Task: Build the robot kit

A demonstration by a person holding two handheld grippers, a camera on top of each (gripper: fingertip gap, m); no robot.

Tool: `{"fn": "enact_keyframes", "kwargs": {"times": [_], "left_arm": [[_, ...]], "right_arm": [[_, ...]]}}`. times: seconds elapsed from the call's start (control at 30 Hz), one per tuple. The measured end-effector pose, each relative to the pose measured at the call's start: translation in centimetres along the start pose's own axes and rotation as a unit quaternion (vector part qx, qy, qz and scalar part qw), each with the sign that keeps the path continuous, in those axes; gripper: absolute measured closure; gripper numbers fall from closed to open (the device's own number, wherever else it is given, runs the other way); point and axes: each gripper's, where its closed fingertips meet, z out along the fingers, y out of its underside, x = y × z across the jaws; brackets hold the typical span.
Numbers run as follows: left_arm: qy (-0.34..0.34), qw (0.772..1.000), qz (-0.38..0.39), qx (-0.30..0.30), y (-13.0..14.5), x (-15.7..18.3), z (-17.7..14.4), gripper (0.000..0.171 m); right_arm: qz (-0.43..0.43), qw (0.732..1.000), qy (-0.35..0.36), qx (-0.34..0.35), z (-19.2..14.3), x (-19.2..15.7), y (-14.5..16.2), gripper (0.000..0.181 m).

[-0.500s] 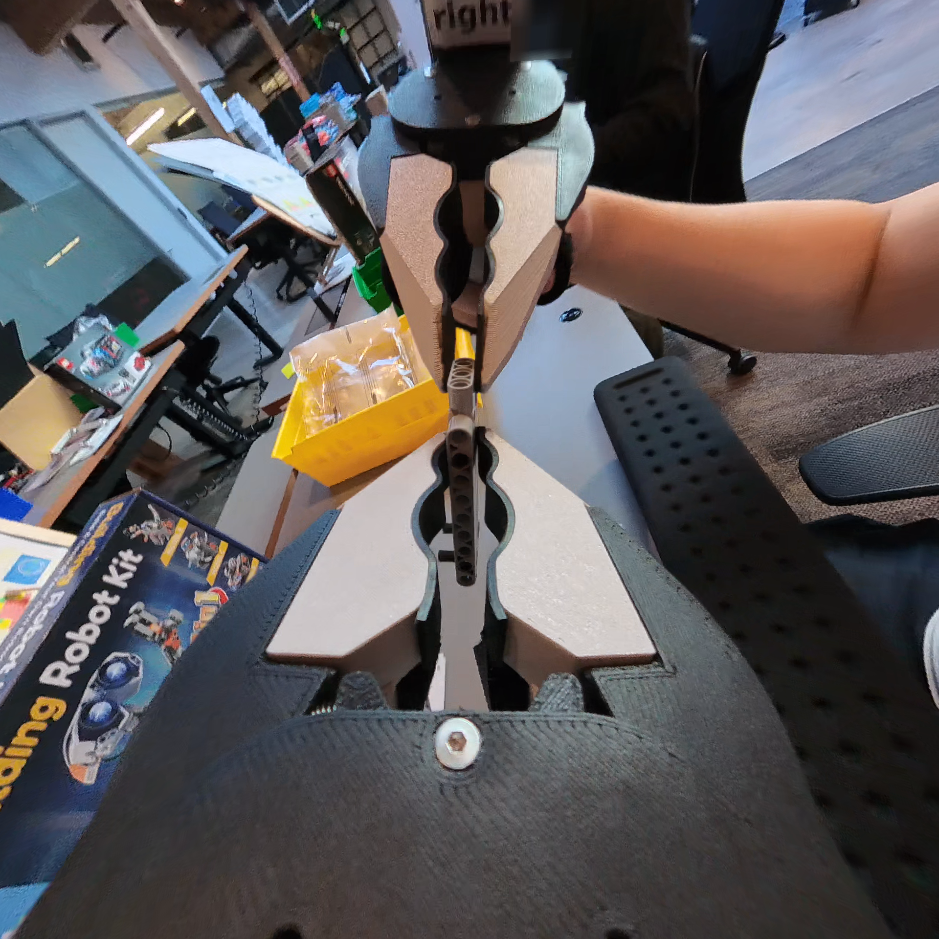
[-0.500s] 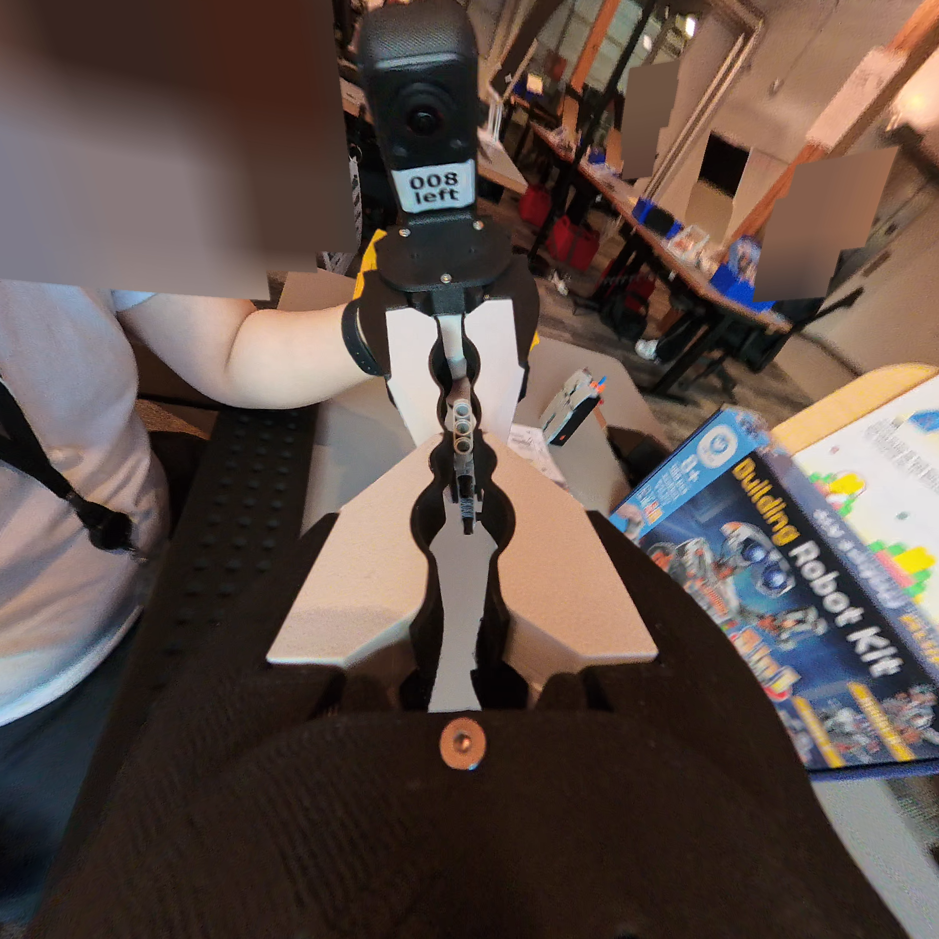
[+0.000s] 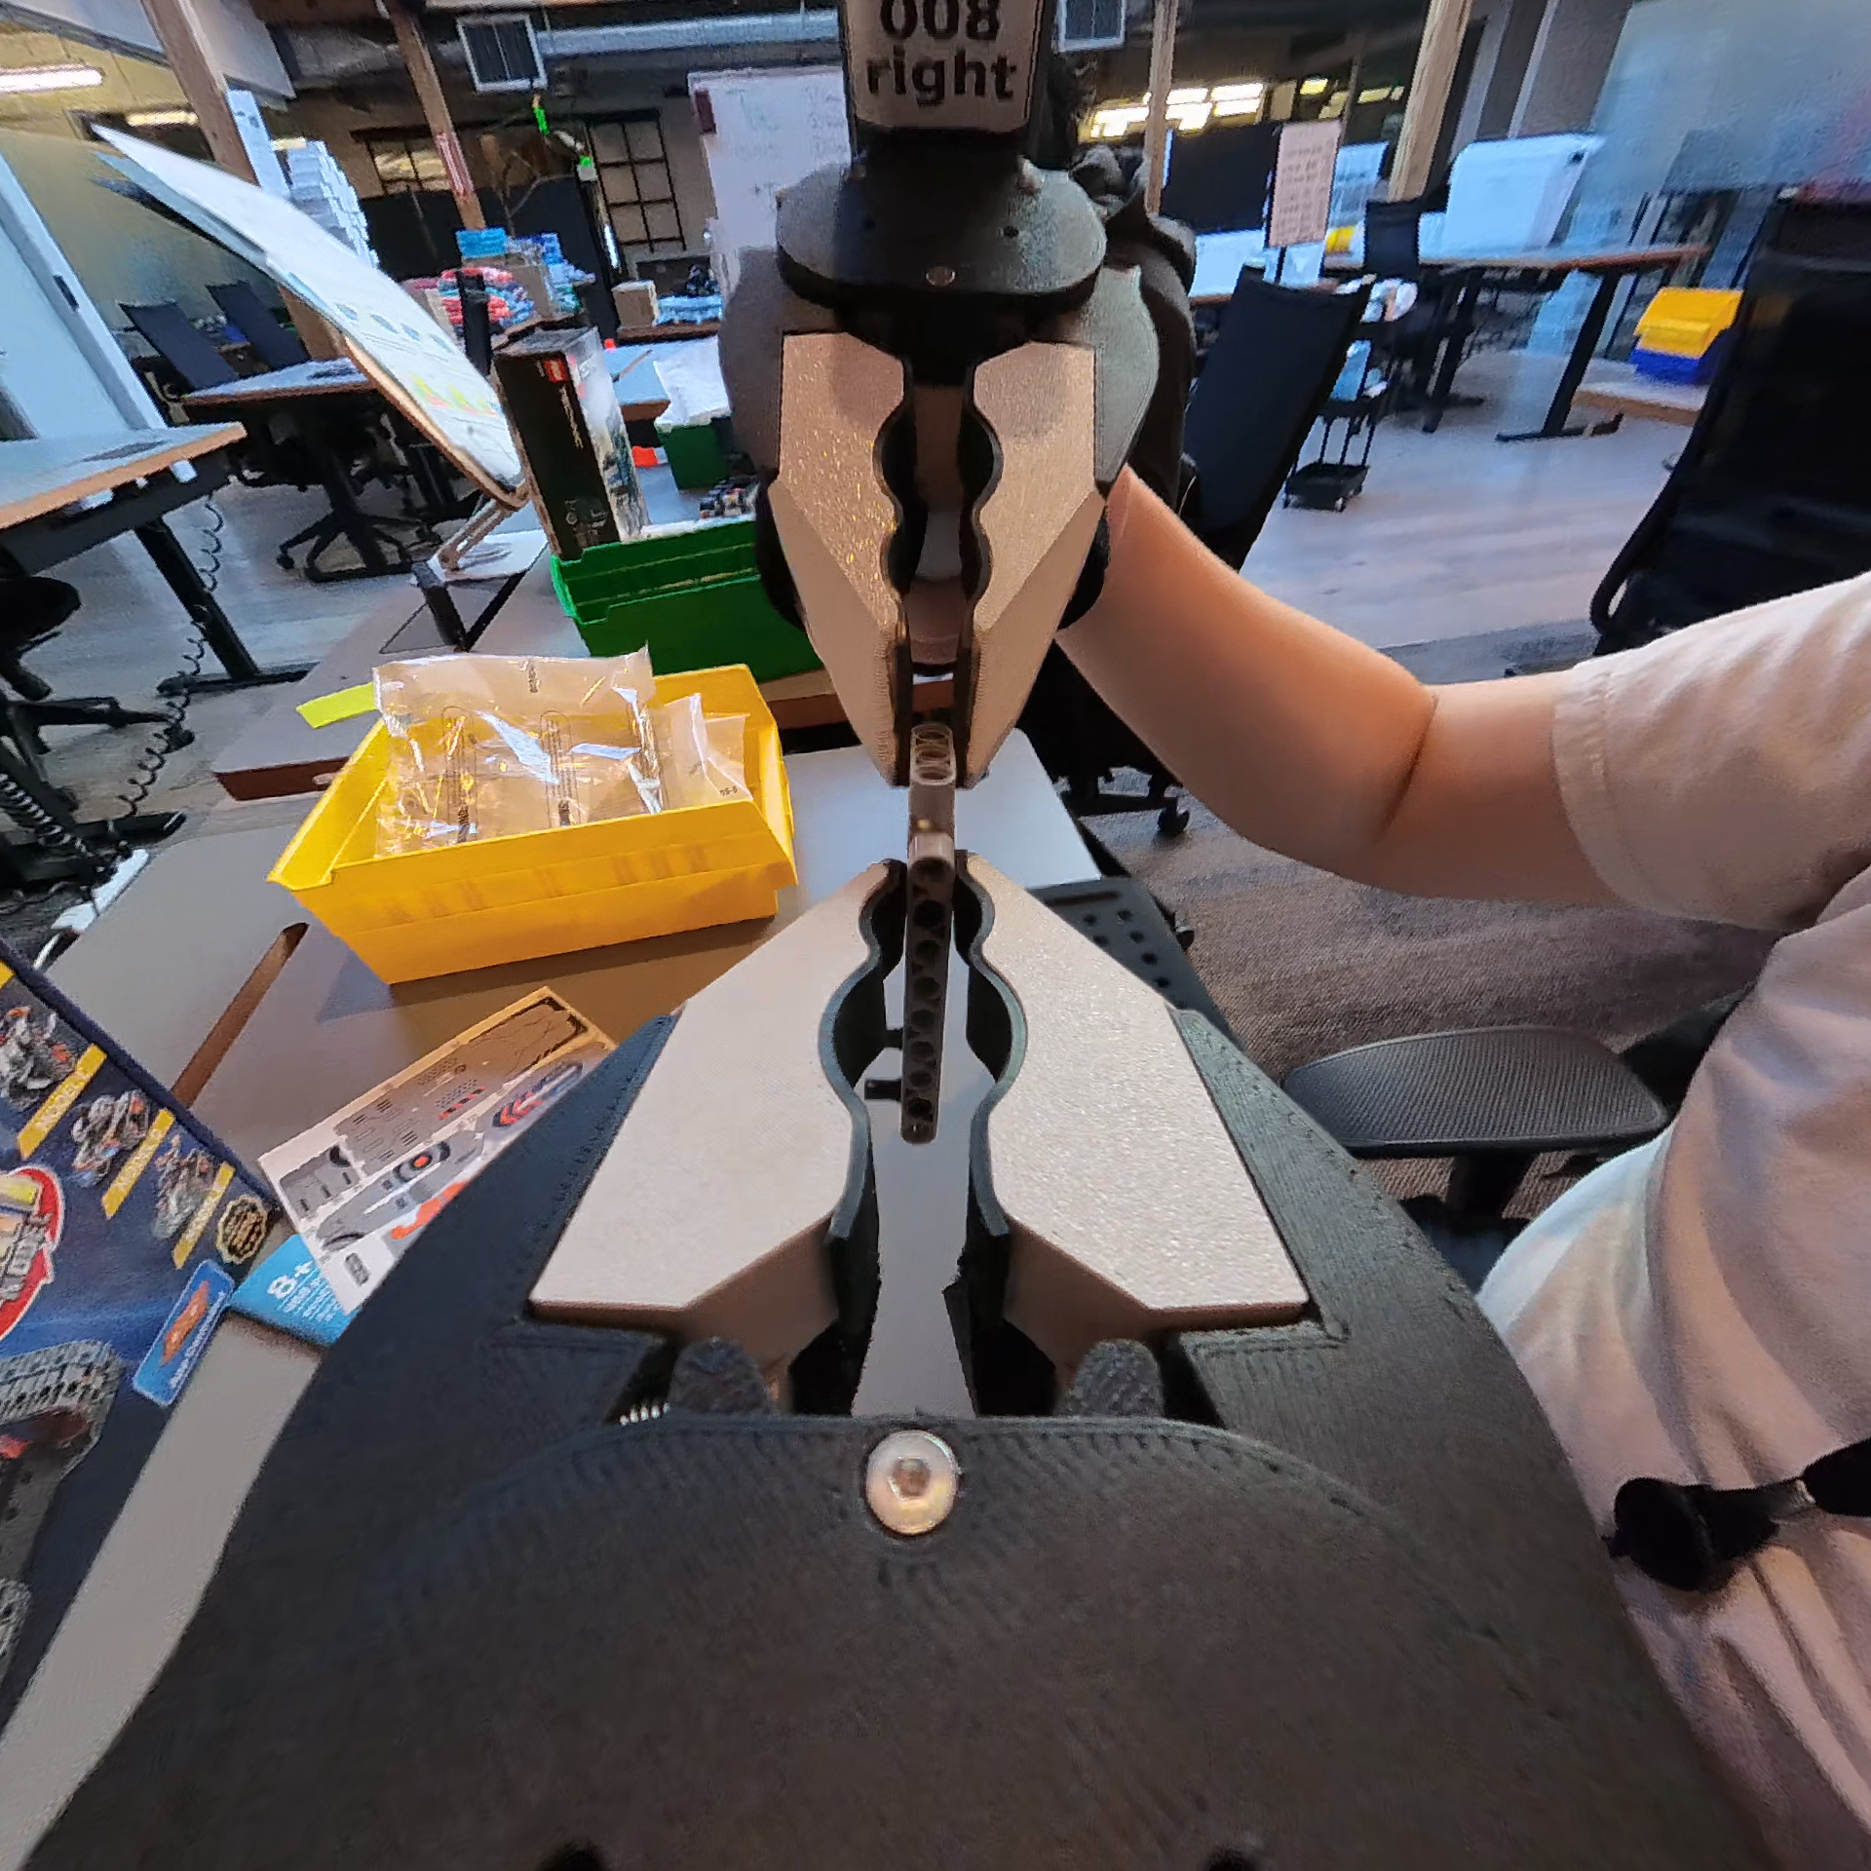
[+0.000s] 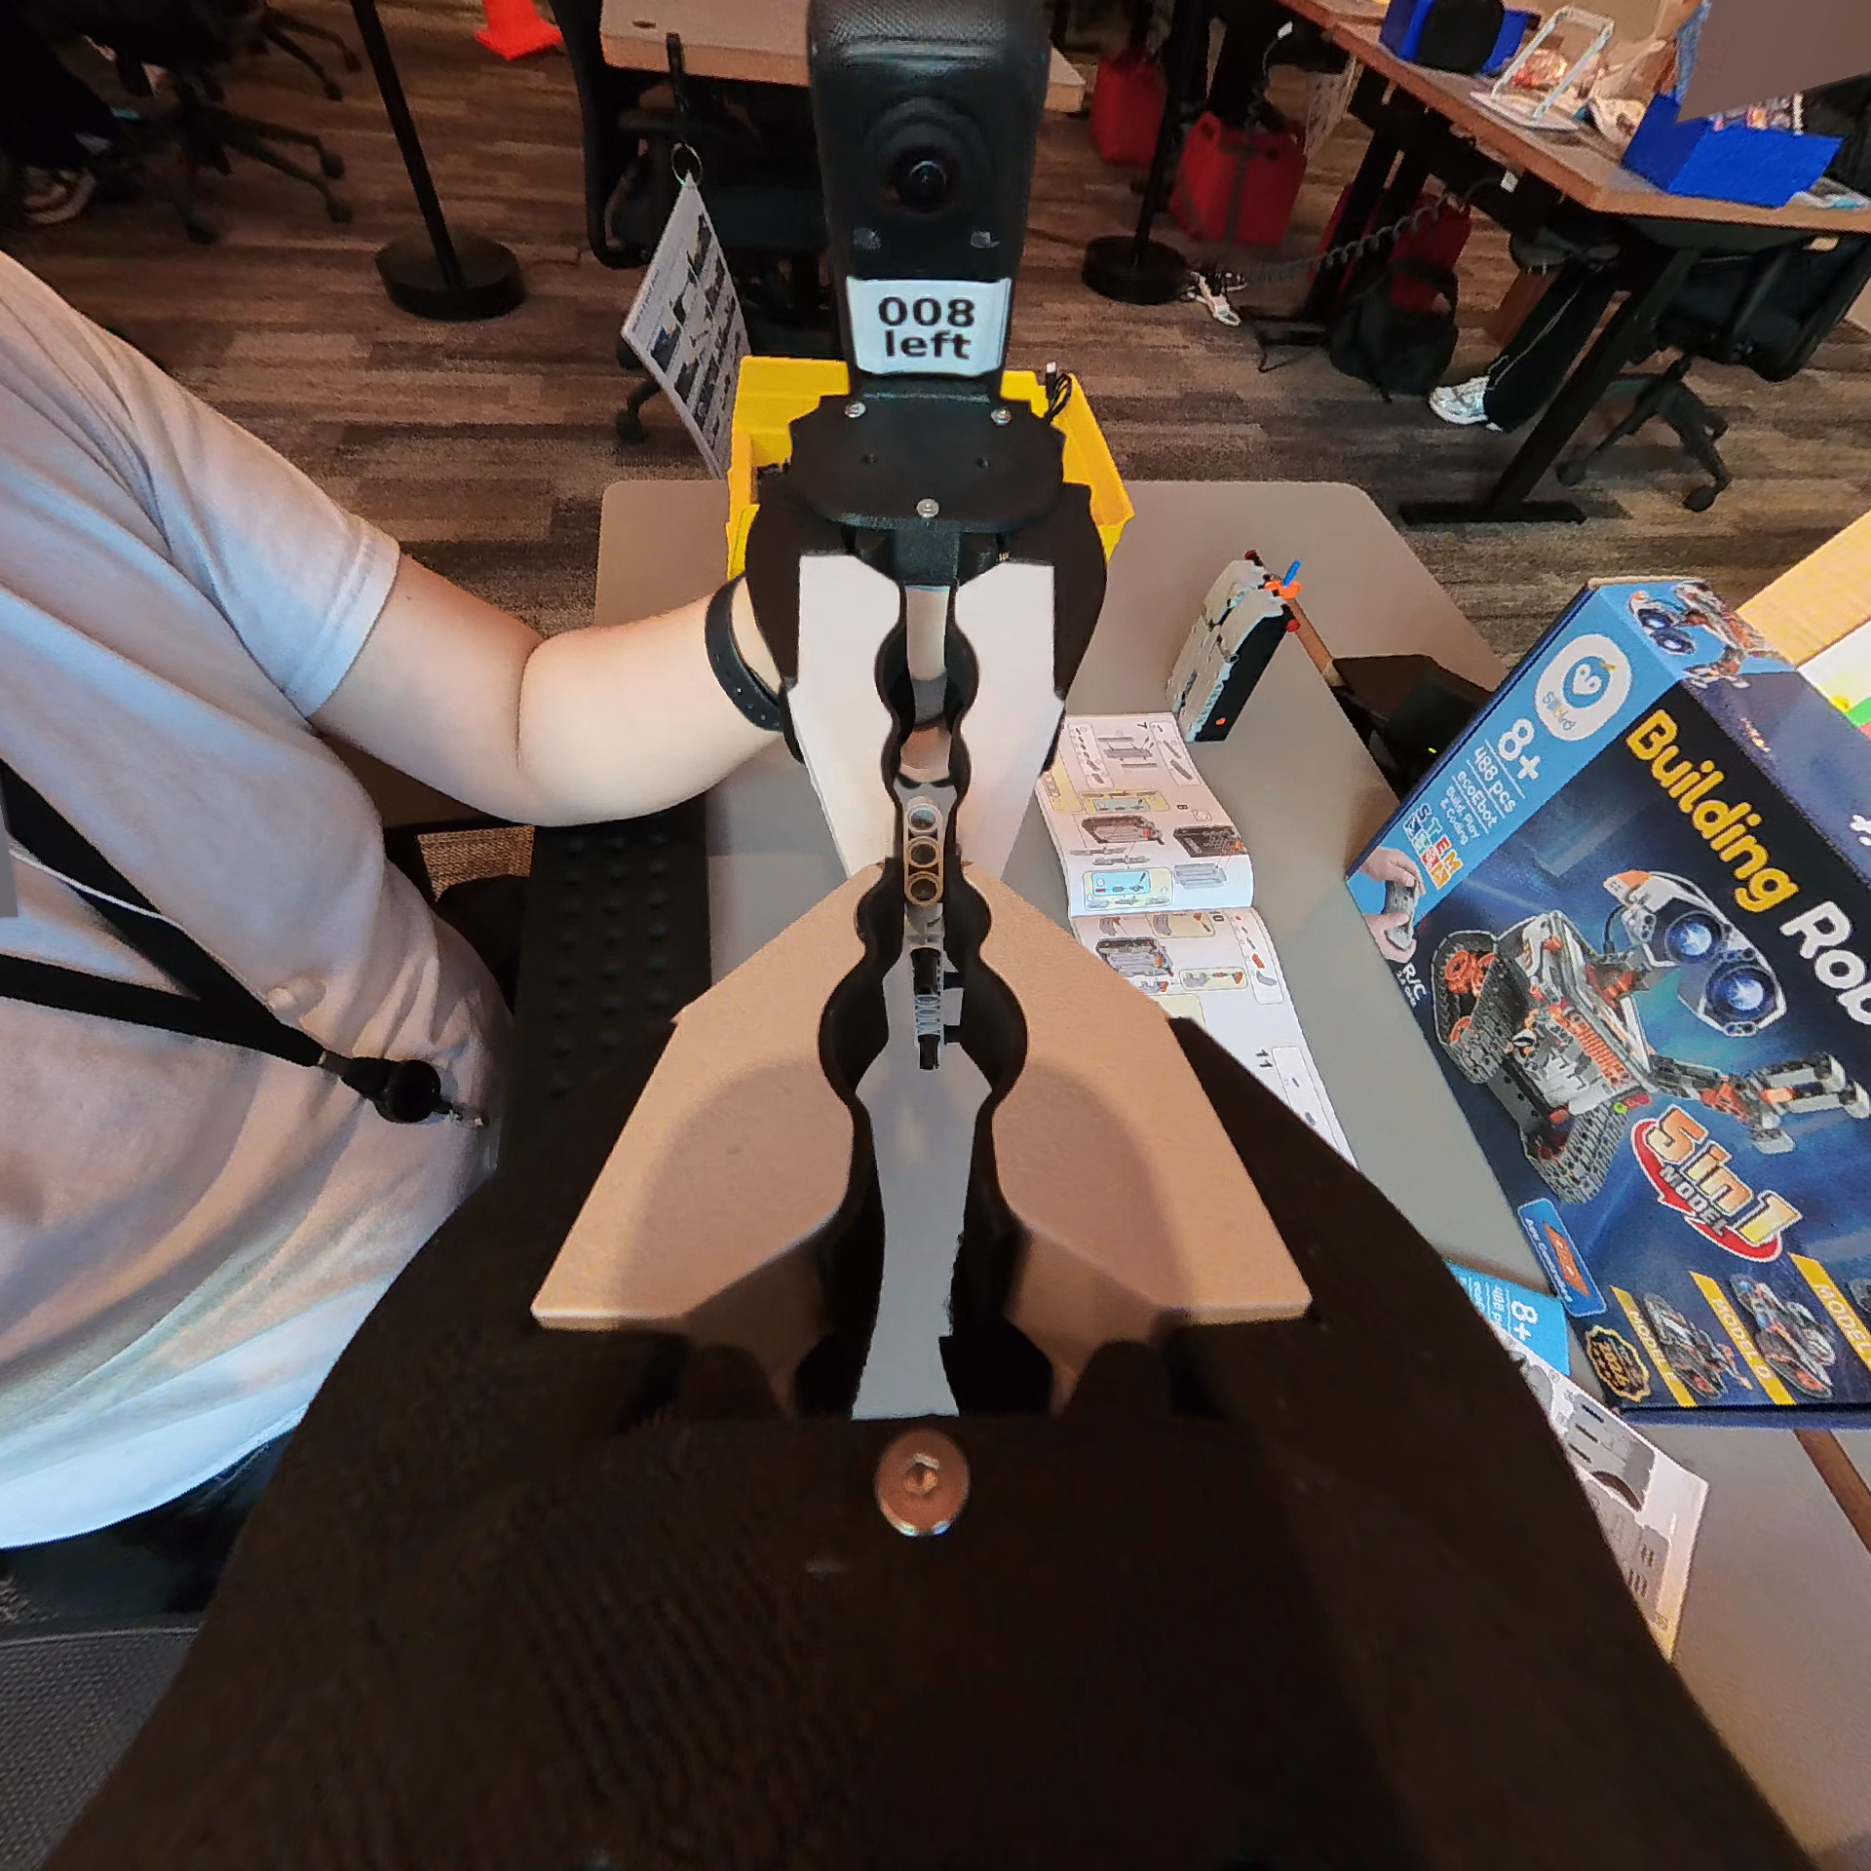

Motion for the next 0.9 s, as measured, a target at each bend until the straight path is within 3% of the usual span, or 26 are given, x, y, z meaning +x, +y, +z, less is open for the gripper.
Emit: {"fn": "enact_keyframes", "kwargs": {"times": [0.13,0.53,0.57,0.6,0.63,0.67,0.7,0.8,0.9], "left_arm": [[0.01,0.999,-0.016,0.032,-0.6,-0.2,0.1,0.166],[0.018,0.999,-0.032,0.036,-0.3,-0.5,0.4,0.167],[0.022,0.999,-0.033,0.037,-0.5,-0.4,0.2,0.167],[0.023,0.999,-0.035,0.035,-0.5,-0.5,-0.1,0.167],[0.015,0.999,-0.036,0.033,-0.5,-0.8,-0.6,0.167],[0.005,0.999,-0.039,0.034,-0.6,-1.3,-1.3,0.167],[-0.002,0.998,-0.045,0.04,-0.8,-1.7,-2.3,0.167],[-0.026,0.996,-0.055,0.065,-2.0,-2.7,-5.7,0.167],[-0.044,0.994,-0.052,0.089,-3.0,-3.2,-8.3,0.167]], "right_arm": [[0.004,1.0,0.002,0.005,0.0,0.2,0.1,0.175],[-0.003,0.999,0.005,0.041,0.0,0.8,0.2,0.174],[-0.028,0.997,0.025,0.063,-0.4,1.0,-0.5,0.158],[-0.046,0.994,0.059,0.085,-1.4,1.5,-1.3,0.128],[-0.064,0.991,0.079,0.091,-2.6,1.6,-1.6,0.128],[-0.076,0.99,0.089,0.08,-3.7,1.5,-1.0,0.138],[-0.082,0.992,0.087,0.049,-4.3,1.2,0.7,0.151],[-0.007,0.992,0.006,-0.123,-2.0,-1.0,10.4,0.158],[0.0,0.95,-0.058,-0.307,1.8,-4.5,20.4,0.165]]}}
